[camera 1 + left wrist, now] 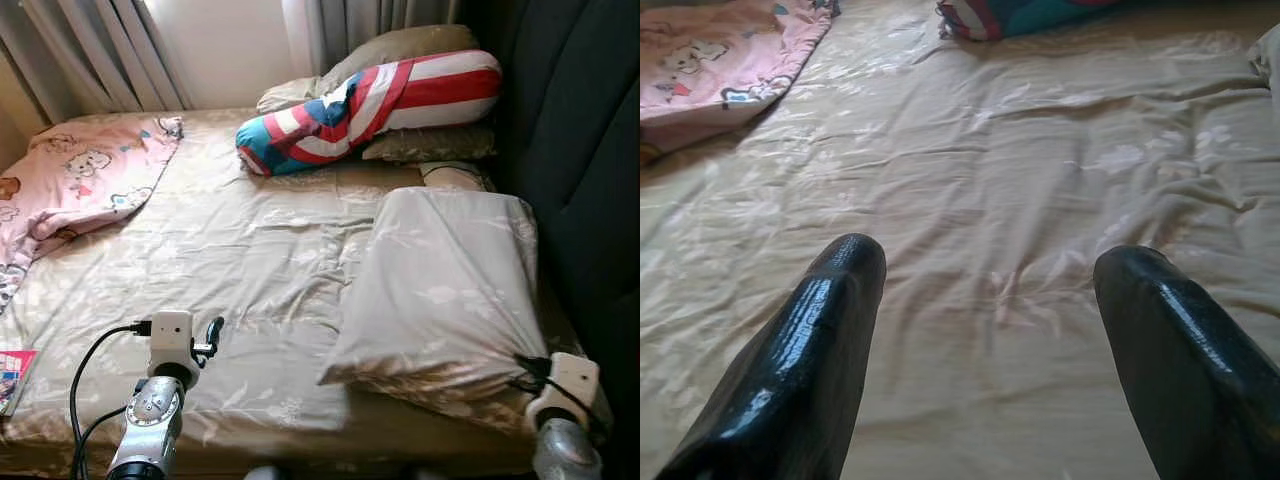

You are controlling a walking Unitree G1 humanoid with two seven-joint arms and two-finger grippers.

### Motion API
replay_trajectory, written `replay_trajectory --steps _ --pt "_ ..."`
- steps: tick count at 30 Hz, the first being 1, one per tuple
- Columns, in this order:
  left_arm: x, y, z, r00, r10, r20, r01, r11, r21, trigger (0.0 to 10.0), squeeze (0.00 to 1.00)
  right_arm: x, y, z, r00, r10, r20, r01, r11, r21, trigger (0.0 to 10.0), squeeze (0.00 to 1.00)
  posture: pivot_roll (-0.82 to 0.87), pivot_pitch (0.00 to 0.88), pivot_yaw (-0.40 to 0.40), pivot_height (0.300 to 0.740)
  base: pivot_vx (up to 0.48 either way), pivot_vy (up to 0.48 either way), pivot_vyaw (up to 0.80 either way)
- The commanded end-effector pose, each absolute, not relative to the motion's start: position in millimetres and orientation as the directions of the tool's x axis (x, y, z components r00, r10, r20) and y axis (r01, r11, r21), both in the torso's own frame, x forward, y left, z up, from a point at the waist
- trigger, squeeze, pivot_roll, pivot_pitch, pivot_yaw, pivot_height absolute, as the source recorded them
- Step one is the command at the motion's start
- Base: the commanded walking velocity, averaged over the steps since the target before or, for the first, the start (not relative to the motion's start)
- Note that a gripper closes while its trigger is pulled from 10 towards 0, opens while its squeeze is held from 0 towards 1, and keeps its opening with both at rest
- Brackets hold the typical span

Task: Clean up the room

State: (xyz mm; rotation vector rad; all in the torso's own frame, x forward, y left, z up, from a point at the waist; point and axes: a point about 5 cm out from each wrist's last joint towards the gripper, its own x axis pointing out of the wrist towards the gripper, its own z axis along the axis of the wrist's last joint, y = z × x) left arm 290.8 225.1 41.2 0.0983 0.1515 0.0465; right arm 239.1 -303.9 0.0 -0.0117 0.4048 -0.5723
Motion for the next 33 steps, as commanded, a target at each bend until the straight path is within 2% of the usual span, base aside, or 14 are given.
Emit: replay_trajectory --steps 1,29,30,31,33 --pt "289 233 40 0.985 0.073 -0.158 -0.057 0.993 0.101 10.0 0.0 228 -334 11 0.677 -0.662 -0.32 0.647 0.743 -0.168 10.0 0.0 -0.18 0.0 0.079 0.669 0.0 0.0 0.0" --pt "289 233 40 0.985 0.073 -0.158 -0.057 0.993 0.101 10.0 0.0 228 -334 11 0.677 -0.662 -0.32 0.647 0.743 -0.168 10.0 0.0 -0.18 0.0 0.079 0.669 0.0 0.0 0.0" --pt "289 234 40 0.985 0.07 -0.156 -0.054 0.993 0.104 10.0 0.0 224 -347 17 0.628 -0.723 -0.289 0.693 0.688 -0.216 10.0 0.0 -0.18 0.0 0.082 0.669 0.0 0.0 0.0" --pt "291 236 42 0.986 0.073 -0.151 -0.056 0.992 0.112 10.0 0.0 222 -376 43 0.552 -0.816 -0.175 0.761 0.578 -0.296 10.0 0.0 -0.17 0.015 0.098 0.669 0.0 0.0 0.0" --pt "293 238 45 0.987 0.077 -0.144 -0.059 0.991 0.124 10.0 0.0 221 -412 89 0.437 -0.899 0.024 0.838 0.398 -0.372 10.0 0.0 -0.17 0.016 0.101 0.669 0.0 0.0 0.0"
